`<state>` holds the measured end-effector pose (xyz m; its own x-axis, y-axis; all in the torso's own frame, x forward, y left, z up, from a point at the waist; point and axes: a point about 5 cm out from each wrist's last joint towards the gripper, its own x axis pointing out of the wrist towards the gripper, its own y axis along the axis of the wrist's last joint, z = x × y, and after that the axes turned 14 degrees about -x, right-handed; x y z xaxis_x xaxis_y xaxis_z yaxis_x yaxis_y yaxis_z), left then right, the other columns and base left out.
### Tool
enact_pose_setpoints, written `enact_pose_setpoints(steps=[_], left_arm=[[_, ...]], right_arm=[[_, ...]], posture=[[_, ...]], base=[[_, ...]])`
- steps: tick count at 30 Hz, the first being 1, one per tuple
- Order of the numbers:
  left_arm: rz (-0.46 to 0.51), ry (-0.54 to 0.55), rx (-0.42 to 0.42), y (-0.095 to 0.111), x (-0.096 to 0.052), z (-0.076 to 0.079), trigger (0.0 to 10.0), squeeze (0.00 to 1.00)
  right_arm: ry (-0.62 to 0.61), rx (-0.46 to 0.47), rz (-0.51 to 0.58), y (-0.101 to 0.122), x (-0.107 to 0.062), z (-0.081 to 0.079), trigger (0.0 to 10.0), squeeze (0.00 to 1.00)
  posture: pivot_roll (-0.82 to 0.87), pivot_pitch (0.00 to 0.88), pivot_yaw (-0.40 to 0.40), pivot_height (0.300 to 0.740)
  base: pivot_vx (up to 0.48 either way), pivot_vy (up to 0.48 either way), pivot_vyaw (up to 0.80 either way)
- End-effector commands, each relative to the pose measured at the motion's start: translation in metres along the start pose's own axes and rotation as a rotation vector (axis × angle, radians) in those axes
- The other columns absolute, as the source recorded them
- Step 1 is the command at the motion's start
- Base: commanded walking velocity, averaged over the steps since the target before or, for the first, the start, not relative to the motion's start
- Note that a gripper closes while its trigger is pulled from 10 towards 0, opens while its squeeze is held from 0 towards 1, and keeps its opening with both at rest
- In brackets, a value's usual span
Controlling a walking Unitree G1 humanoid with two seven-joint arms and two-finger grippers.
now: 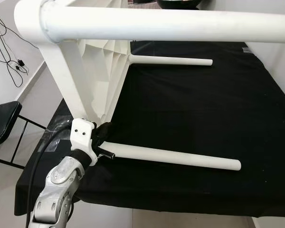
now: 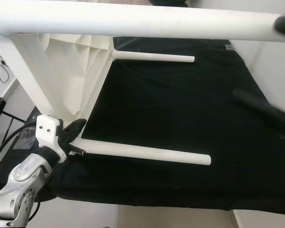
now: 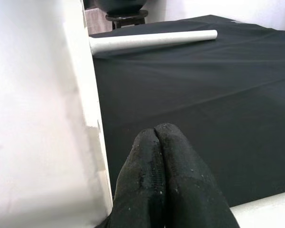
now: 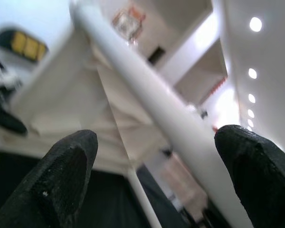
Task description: Building children table
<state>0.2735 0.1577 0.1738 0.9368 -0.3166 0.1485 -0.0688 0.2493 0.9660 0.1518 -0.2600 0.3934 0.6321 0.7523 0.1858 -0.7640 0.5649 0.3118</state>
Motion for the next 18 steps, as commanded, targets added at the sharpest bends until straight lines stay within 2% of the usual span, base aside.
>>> enact_pose_setpoints(steps=[1, 3, 4, 5, 6, 9, 10, 11, 14, 15, 16, 17, 18], left_arm=[[-0.022, 0.011, 0.002, -0.005, -0.003, -0.004, 10.0, 0.0], [-0.024, 0.012, 0.0, -0.006, -0.003, -0.004, 10.0, 0.0], [-0.024, 0.012, 0.0, -0.006, -0.003, -0.004, 10.0, 0.0], [-0.024, 0.013, -0.002, -0.006, -0.003, -0.003, 10.0, 0.0], [-0.024, 0.014, -0.005, -0.008, -0.003, -0.002, 10.0, 0.0], [-0.024, 0.014, -0.006, -0.008, -0.003, -0.002, 10.0, 0.0], [-0.023, 0.015, -0.011, -0.009, -0.004, 0.0, 10.0, 0.0], [-0.023, 0.015, -0.011, -0.009, -0.004, 0.0, 10.0, 0.0], [-0.025, 0.021, -0.016, -0.011, -0.004, 0.0, 10.0, 0.0], [-0.025, 0.021, -0.016, -0.011, -0.004, 0.0, 10.0, 0.0], [-0.025, 0.022, -0.018, -0.012, -0.005, 0.001, 10.0, 0.0], [-0.025, 0.022, -0.018, -0.012, -0.005, 0.001, 10.0, 0.0], [-0.026, 0.024, -0.021, -0.013, -0.004, 0.001, 10.0, 0.0]], right_arm=[[0.045, -0.067, -0.013, 0.001, 0.013, -0.003, 10.0, 0.0], [-0.005, -0.116, 0.023, 0.006, 0.021, 0.007, 10.0, 0.0], [-0.005, -0.116, 0.023, 0.006, 0.021, 0.007, 10.0, 0.0], [-0.023, -0.154, 0.017, 0.007, 0.024, 0.012, 10.0, 0.0], [-0.072, -0.223, -0.005, 0.005, 0.029, 0.024, 10.0, 0.0], [-0.096, -0.245, -0.014, 0.004, 0.03, 0.03, 10.0, 0.0], [-0.13, -0.292, -0.021, 0.003, 0.034, 0.039, 10.0, 0.0], [-0.13, -0.292, -0.021, 0.003, 0.034, 0.039, 10.0, 0.0], [-0.122, -0.32, 0.01, 0.004, 0.051, 0.039, 10.0, 0.0], [-0.122, -0.32, 0.01, 0.004, 0.051, 0.039, 10.0, 0.0], [-0.083, -0.297, 0.043, 0.004, 0.063, 0.029, 10.0, 0.0], [-0.083, -0.297, 0.043, 0.004, 0.063, 0.029, 10.0, 0.0], [-0.038, -0.279, 0.067, 0.002, 0.074, 0.02, 10.0, 0.0]], posture=[[-0.03, 0.12, 0.081, 0.74], [-0.04, 0.12, 0.08, 0.74], [-0.04, 0.12, 0.08, 0.74], [-0.04, 0.121, 0.076, 0.74], [-0.04, 0.121, 0.068, 0.74], [-0.04, 0.121, 0.068, 0.74], [-0.04, 0.119, 0.061, 0.74], [-0.04, 0.119, 0.061, 0.74], [-0.06, 0.123, 0.051, 0.74], [-0.06, 0.123, 0.051, 0.74], [-0.07, 0.126, 0.048, 0.74], [-0.07, 0.126, 0.048, 0.74], [-0.07, 0.129, 0.044, 0.74]], base=[[0.0, 0.0, 0.0], [0.0, 0.0, 0.0], [0.0, 0.0, 0.0], [0.0, 0.0, 0.0], [0.0, 0.0, 0.0], [0.0, 0.0, 0.0], [0.0, 0.0, 0.0], [0.0, 0.0, 0.0], [0.0, 0.0, 0.0], [0.0, 0.0, 0.0], [0.0, 0.0, 0.0], [0.0, 0.0, 0.0], [0.0, 0.0, 0.0]])
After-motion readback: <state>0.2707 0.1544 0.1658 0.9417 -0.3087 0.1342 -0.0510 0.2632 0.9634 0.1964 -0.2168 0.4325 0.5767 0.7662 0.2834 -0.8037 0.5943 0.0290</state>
